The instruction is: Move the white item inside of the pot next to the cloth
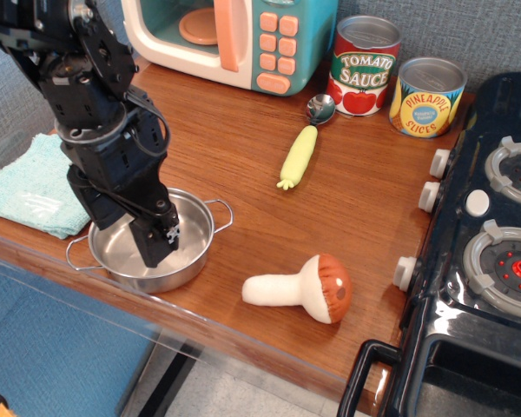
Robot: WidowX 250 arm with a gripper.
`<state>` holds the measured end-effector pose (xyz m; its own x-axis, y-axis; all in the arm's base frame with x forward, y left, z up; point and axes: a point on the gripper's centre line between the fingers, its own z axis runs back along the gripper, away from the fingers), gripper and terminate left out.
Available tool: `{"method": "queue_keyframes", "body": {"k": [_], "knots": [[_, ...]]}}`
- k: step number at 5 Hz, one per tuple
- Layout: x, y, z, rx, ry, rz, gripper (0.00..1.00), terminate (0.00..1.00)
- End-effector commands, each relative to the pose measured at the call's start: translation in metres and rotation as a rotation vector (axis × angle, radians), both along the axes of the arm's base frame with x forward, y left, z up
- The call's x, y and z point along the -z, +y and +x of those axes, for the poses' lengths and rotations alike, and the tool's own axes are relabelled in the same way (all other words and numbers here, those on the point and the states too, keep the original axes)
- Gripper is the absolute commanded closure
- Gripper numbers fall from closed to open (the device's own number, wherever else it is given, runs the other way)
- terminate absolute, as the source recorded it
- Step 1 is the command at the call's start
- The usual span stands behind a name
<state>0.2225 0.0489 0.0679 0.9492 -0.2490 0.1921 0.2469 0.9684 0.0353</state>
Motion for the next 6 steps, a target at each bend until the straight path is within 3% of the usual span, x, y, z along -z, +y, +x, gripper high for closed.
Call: {"method": "queue_keyframes", "body": {"k": [1,2,4,5,6], "knots": [[0.000,0.000,0.000,0.000,0.000,0.000,0.00,0.00],[-0.014,-0.027,0.005,0.063,-0.023,0.028,0.00,0.00],[-0.036,-0.101,0.026,0.246,-0.097,-0.039,0.00,0.00],[-0.028,-0.131,0.039,0.305,-0.105,-0.081,0.00,0.00],[-0.006,-0.143,0.051,0.301,-0.063,-0.083,0.00,0.00]]}}
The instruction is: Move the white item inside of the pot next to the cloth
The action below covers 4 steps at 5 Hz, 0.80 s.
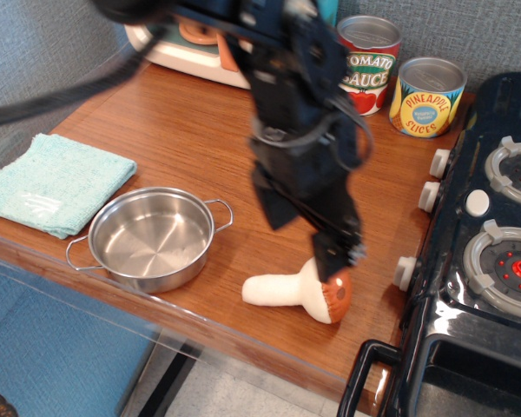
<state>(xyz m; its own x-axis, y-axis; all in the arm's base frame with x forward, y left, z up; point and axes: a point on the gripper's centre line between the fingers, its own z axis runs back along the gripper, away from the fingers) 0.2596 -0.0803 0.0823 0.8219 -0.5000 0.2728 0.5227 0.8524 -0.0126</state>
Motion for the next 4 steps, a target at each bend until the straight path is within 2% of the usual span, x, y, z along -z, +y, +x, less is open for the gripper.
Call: {"method": "queue_keyframes", "body": {"k": [1,2,3,4], "knots": [[0.031,-0.021,0.020,0.011,0.048,0.014,0.00,0.00],[0.052,-0.026,0.021,0.010,0.123,0.070,0.00,0.00],[0.053,-0.026,0.021,0.071,0.113,0.034,1.00,0.00],[0.030,-0.020,0.024,0.091,0.074,0.015,1.00,0.00]]}}
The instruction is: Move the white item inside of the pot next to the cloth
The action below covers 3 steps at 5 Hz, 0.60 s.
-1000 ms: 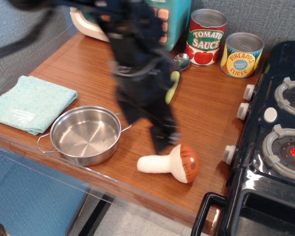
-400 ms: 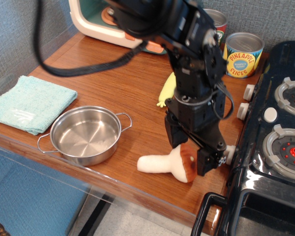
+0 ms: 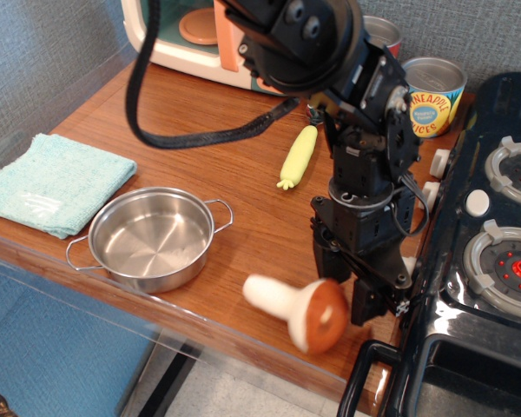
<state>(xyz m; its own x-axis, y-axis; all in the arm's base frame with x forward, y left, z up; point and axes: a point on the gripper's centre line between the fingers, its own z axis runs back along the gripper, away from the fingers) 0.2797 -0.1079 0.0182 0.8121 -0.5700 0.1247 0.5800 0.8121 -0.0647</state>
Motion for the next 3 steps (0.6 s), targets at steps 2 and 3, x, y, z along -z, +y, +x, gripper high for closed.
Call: {"method": "queue_keyframes", "body": {"k": [2,3], "knots": [[-0.079,0.050,0.010,-0.048,-0.187,-0.093,1.00,0.00],[-0.074,0.041,0.004,-0.015,-0.156,-0.088,0.00,0.00]]}}
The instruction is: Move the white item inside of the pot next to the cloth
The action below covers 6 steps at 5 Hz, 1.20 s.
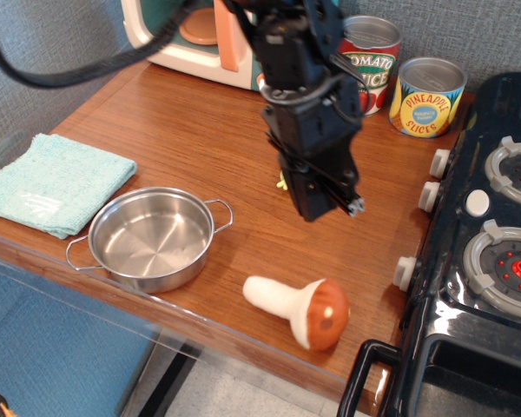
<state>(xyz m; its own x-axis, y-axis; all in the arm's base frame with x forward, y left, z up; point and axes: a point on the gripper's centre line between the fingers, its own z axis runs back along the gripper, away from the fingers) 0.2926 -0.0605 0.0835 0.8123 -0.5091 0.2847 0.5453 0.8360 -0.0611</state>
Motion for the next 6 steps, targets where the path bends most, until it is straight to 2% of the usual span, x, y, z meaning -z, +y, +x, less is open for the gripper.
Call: {"method": "queue_keyframes", "body": {"k": [1,2,3,4,5,6], "knots": [[-0.002,-0.030,-0.017,0.098,-0.011,0.002,0.00,0.00],[0.010,-0.044,-0.028,0.136,0.027,0.028,0.00,0.00],[0.025,-0.042,-0.034,0.152,0.087,0.074,0.00,0.00],[0.044,-0.032,-0.044,0.180,0.176,0.160,0.00,0.00],[0.059,-0.027,-0.048,0.165,0.234,0.154,0.00,0.00],[0.066,-0.029,-0.049,0.158,0.240,0.145,0.00,0.00]]}}
